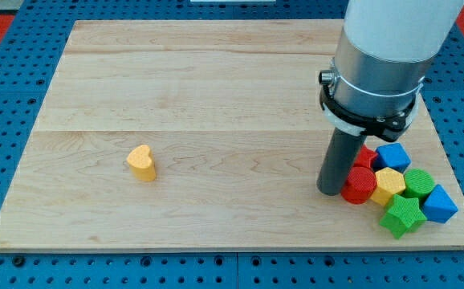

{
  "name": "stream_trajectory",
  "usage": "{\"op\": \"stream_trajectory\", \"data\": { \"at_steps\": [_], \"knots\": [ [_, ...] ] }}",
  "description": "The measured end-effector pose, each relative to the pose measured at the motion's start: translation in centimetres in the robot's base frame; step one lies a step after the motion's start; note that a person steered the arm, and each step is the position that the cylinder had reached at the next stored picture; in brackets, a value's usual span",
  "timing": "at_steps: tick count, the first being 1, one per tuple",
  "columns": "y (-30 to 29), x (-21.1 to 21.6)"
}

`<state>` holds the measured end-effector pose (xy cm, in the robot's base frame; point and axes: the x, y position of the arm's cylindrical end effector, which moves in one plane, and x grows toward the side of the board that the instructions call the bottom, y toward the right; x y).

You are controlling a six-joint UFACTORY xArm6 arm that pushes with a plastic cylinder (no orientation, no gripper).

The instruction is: Slide the yellow heart towards red circle

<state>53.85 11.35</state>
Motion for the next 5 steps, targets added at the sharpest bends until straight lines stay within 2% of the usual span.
{"op": "stream_trajectory", "data": {
  "at_steps": [2,4,5],
  "knots": [
    [-8.1,-1.7],
    [-12.5,-9.0],
    [-18.6,-11.2]
  ]
}}
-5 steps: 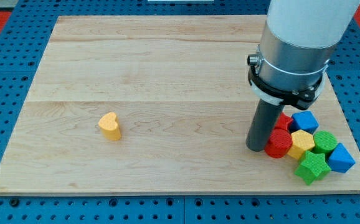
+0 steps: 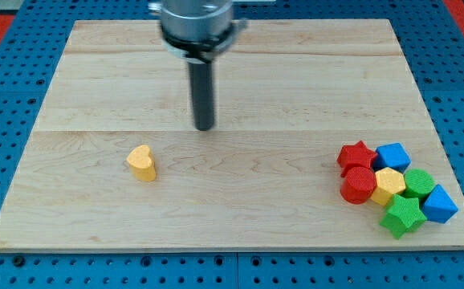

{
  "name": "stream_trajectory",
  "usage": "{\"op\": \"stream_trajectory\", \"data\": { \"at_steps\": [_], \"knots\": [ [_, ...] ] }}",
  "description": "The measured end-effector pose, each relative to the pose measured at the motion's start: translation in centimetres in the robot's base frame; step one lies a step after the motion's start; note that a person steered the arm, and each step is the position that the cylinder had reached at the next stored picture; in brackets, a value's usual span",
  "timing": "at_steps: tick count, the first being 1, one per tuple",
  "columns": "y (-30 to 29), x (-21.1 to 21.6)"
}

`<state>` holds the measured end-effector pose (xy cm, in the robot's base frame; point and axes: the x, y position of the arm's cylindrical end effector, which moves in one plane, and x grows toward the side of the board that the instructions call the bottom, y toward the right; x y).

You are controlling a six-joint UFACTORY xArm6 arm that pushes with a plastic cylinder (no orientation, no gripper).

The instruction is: Slide the yellow heart towards red circle

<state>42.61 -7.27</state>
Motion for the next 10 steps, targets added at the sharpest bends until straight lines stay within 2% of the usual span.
{"op": "stream_trajectory", "data": {
  "at_steps": [2,3,6,8,10],
  "knots": [
    [-11.3,1.0],
    [-12.2,2.8],
    [-11.8,4.8],
    [-6.9,5.3],
    [-6.8,6.8]
  ]
}}
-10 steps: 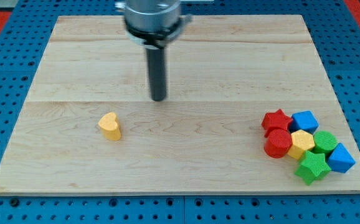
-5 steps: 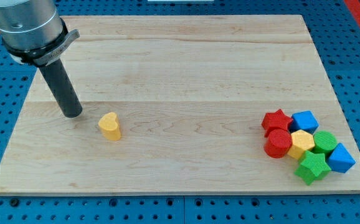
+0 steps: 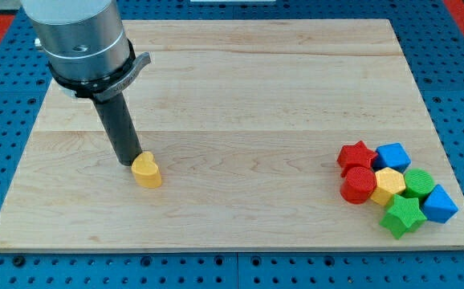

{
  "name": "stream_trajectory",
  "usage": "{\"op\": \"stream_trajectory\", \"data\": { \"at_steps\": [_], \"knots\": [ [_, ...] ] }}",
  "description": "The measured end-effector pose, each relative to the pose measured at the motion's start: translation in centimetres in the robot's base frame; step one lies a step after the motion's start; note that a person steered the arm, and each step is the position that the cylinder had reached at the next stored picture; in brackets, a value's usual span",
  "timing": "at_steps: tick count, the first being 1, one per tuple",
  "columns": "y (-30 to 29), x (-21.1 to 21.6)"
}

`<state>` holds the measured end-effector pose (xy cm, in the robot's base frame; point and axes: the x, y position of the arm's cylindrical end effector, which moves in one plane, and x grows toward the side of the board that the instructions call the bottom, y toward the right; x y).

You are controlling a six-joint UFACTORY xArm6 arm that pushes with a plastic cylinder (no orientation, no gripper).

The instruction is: Slide the yellow heart towards red circle

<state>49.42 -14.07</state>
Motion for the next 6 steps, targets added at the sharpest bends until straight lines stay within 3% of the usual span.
{"op": "stream_trajectory", "data": {
  "at_steps": [3,6],
  "knots": [
    [0.2,2.1],
    [4.3,2.7]
  ]
}}
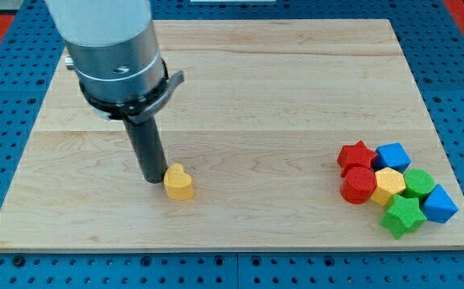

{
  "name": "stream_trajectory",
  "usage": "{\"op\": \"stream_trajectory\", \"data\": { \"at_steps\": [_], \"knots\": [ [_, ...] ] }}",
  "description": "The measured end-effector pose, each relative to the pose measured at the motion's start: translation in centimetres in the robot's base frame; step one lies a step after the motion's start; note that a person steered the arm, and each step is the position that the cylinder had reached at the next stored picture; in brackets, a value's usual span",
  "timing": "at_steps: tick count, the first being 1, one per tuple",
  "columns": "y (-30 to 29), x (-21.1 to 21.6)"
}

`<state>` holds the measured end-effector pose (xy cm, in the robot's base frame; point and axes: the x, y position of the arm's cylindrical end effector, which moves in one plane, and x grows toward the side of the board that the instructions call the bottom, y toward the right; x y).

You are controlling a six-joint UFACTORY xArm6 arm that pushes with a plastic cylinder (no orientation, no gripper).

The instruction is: Slide the yellow heart towards red circle

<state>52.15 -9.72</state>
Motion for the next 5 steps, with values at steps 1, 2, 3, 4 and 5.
{"op": "stream_trajectory", "data": {
  "at_steps": [1,2,3,4,5],
  "knots": [
    [1.2,0.7],
    [1.2,2.1],
    [1.5,2.6],
    [3.6,2.6],
    [6.8,2.6]
  ]
}}
